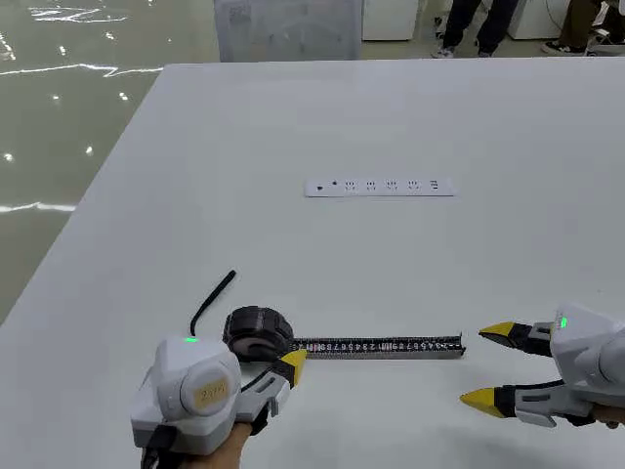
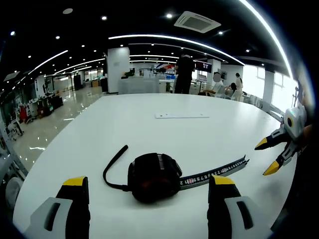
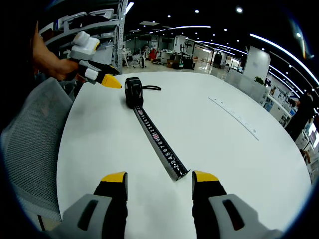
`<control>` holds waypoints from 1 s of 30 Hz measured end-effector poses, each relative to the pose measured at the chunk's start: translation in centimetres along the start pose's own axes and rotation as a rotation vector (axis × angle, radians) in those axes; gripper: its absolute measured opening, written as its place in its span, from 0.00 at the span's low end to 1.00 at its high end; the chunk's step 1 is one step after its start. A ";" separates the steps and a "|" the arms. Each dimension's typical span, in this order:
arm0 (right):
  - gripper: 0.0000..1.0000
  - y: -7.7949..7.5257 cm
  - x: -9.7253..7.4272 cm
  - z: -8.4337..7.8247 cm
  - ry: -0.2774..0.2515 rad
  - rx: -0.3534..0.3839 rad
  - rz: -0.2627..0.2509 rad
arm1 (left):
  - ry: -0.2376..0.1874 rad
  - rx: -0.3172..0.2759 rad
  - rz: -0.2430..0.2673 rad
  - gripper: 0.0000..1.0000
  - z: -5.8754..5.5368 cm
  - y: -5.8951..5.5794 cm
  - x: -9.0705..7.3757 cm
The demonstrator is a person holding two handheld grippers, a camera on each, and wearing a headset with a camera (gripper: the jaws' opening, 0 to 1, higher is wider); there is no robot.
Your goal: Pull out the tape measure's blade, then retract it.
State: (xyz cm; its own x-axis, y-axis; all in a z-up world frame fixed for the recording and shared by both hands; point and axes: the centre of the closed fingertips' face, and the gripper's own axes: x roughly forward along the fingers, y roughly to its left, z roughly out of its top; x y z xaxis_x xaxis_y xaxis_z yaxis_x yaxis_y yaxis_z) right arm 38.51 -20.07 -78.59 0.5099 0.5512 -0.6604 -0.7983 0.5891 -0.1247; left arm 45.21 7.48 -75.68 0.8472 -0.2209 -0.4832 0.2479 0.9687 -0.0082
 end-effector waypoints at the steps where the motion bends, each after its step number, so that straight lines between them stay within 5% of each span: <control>1: 0.52 -0.1 0.1 0.0 0.002 -0.006 0.009 | 0.005 0.002 0.002 0.96 0.0 0.0 0.1; 11: 0.45 -1.3 1.2 -1.0 0.068 -0.087 0.099 | 0.035 -0.015 0.017 0.94 -0.4 0.0 1.8; 30: 0.32 -2.7 3.1 -2.0 0.119 -0.131 0.190 | 0.090 -0.062 0.017 0.85 -1.3 -1.0 4.5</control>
State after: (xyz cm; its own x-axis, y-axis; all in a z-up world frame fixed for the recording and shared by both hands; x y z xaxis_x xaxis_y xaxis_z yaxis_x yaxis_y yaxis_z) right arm 41.61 -21.12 -81.76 0.3123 0.5666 -0.7625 -0.9148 0.3958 -0.0805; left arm 48.17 5.63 -78.95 0.8046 -0.1958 -0.5606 0.2016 0.9781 -0.0522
